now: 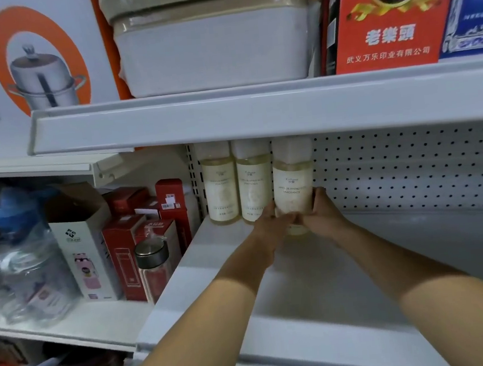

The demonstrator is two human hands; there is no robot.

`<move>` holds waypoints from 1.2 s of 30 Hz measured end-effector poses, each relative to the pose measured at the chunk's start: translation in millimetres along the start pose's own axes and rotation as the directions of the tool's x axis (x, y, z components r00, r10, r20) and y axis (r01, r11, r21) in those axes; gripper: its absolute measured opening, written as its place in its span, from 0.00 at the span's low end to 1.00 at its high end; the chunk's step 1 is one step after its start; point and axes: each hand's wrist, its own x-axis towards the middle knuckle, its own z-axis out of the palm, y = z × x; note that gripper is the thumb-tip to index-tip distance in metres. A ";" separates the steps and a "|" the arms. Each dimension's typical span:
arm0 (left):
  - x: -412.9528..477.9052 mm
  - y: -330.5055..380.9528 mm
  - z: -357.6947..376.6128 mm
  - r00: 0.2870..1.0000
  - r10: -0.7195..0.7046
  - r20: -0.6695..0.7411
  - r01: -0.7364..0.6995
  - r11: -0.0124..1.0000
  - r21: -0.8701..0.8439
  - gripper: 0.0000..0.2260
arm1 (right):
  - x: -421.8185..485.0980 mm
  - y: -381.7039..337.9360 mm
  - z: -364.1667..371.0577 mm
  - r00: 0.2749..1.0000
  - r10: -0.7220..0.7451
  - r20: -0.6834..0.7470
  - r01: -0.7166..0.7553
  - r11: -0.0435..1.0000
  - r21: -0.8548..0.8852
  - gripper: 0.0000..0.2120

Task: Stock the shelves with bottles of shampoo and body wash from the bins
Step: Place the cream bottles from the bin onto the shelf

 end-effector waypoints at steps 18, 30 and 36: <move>27.6 11.2 1.8 0.996 -0.088 -0.034 0.086 0.995 -0.049 0.24 | 38.5 2.0 4.5 0.999 0.043 -0.013 -0.043 0.999 -0.014 0.37; -24.3 6.6 -33.3 0.985 -0.128 -0.114 0.081 0.933 -0.350 0.18 | -1.3 -7.0 23.9 0.966 0.140 -0.217 -0.165 0.981 -0.103 0.33; -91.3 7.1 -72.8 0.977 -0.097 -0.188 -0.016 0.854 -0.521 0.08 | -54.7 -32.1 46.2 0.974 0.108 -0.199 -0.095 0.993 0.076 0.22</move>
